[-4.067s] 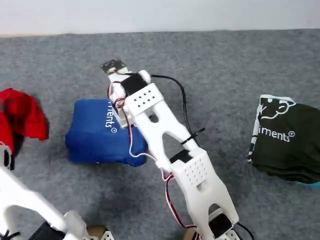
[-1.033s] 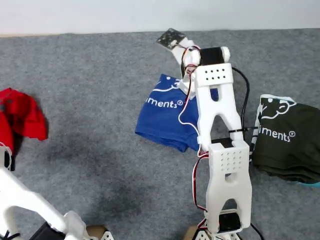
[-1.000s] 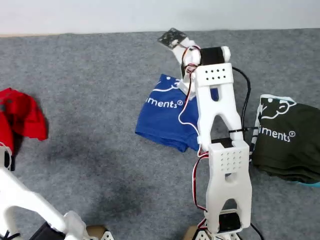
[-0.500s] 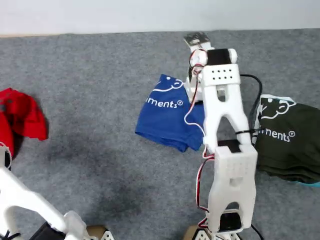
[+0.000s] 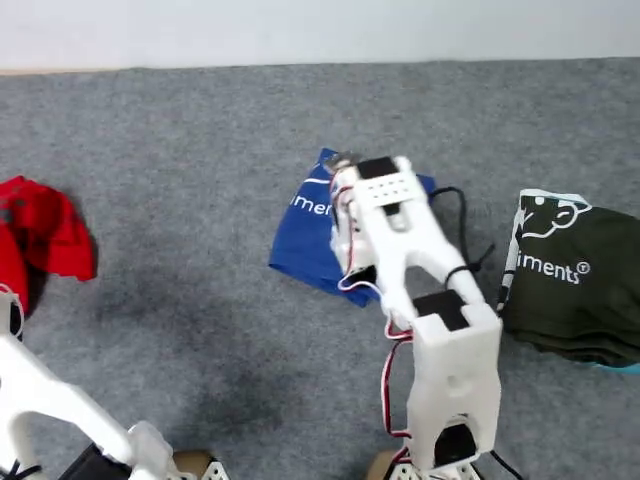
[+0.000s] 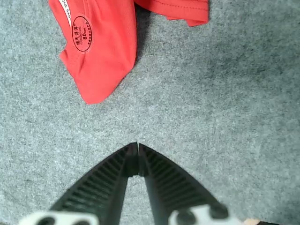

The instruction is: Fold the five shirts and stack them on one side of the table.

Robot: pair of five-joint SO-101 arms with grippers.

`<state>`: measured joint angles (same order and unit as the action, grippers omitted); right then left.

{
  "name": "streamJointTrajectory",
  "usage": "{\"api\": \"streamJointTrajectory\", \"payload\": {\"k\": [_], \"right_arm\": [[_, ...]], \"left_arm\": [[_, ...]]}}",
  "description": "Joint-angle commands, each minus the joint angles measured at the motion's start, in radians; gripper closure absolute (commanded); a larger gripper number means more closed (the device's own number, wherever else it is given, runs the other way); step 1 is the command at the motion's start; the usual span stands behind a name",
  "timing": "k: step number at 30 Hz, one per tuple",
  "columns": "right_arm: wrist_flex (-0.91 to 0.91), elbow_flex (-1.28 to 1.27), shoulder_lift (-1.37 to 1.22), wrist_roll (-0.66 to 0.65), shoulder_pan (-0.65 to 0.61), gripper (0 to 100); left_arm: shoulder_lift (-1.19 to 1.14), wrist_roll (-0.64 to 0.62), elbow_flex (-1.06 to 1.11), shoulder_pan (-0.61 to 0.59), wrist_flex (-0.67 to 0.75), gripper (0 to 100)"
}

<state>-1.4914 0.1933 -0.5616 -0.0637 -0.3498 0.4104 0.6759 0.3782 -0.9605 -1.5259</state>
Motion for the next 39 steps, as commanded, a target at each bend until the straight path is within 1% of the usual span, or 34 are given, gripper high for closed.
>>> {"api": "streamJointTrajectory", "payload": {"k": [1,4,9,13,16,23,26,30,34,39], "right_arm": [[0.016,0.009,-0.008,0.032,-0.03,99.0],[-0.01,0.038,0.024,0.057,-0.024,99.0],[-0.09,0.13,0.139,0.061,-0.03,99.0],[-0.088,0.19,0.219,0.109,-0.021,99.0],[-0.007,0.23,0.208,0.075,0.03,99.0],[0.369,0.239,0.031,0.006,0.22,99.0],[0.461,0.239,-0.031,0.006,0.285,99.0],[0.506,0.239,-0.096,0.006,0.334,99.0],[0.499,0.239,-0.16,0.006,0.34,99.0],[0.444,0.252,-0.101,0.014,0.325,99.0]], "left_arm": [[0.035,-0.002,-0.01,-0.002,-0.008,99],[0.035,-0.002,-0.01,-0.002,-0.008,99],[0.035,-0.002,-0.01,-0.002,-0.008,99],[0.035,-0.002,-0.008,-0.002,-0.008,99],[0.035,-0.002,-0.008,0.0,-0.008,99],[0.035,-0.002,-0.008,0.0,-0.008,99],[0.035,-0.002,-0.007,0.0,-0.008,99],[0.035,-0.002,-0.005,0.0,-0.008,99],[0.035,-0.002,-0.005,0.0,-0.008,99],[0.035,-0.002,-0.005,0.0,-0.008,99]]}}
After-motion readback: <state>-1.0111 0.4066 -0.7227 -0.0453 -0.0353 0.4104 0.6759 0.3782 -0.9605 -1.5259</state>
